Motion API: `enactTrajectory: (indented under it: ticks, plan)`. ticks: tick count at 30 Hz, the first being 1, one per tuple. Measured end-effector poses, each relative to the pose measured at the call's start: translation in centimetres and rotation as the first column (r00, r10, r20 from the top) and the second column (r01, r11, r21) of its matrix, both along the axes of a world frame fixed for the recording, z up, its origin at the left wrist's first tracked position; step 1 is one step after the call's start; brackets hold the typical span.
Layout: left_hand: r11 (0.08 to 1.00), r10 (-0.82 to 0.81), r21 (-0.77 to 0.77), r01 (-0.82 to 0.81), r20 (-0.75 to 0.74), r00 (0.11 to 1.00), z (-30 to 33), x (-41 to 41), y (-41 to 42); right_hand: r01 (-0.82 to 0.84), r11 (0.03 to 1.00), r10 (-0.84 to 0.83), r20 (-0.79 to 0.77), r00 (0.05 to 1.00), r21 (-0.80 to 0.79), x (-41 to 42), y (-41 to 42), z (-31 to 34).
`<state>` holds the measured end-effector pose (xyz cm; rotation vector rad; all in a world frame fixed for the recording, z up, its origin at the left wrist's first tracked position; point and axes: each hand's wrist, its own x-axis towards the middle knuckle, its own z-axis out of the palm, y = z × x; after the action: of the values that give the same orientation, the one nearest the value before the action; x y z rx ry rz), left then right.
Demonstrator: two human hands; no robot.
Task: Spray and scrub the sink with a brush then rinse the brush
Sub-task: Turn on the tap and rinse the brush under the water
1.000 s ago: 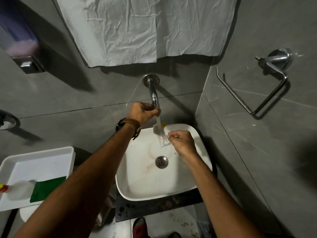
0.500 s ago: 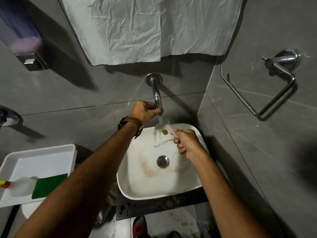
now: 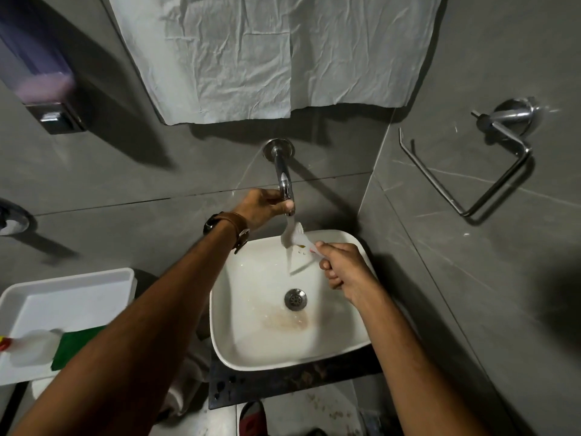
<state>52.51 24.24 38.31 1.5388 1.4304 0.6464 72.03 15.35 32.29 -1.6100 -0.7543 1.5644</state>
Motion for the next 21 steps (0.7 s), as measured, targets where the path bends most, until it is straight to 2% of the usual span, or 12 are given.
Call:
enactTrajectory:
  ticks: [8,12,17,19,21]
  plan:
    - [0.969,0.243,0.06,-0.241,-0.041,0.969,-0.9,1.7,-0.2,-0.015,0.987,-0.02,0.219,0.976,0.159,-0.6,-0.1,-0.6]
    - [0.919,0.385,0.094,-0.382,-0.01,0.923,-1.7,3.0,-0.6,0.019,0.974,-0.08,0.262,0.962,0.227,-0.7,-0.2,-0.8]
    - [0.881,0.46,0.125,-0.455,-0.013,0.888,-1.9,3.8,-0.9,0.042,0.961,-0.12,0.272,0.955,0.275,-0.5,-0.7,-0.9]
    - [0.875,0.472,0.128,-0.467,-0.009,0.882,-2.0,3.8,-0.9,-0.007,0.96,-0.096,0.357,0.929,0.278,-0.1,-1.1,-1.0]
    - [0.878,0.462,0.142,-0.457,-0.002,0.887,-2.1,3.5,-1.0,-0.177,0.974,0.072,0.542,0.837,0.143,0.4,-1.5,-1.7]
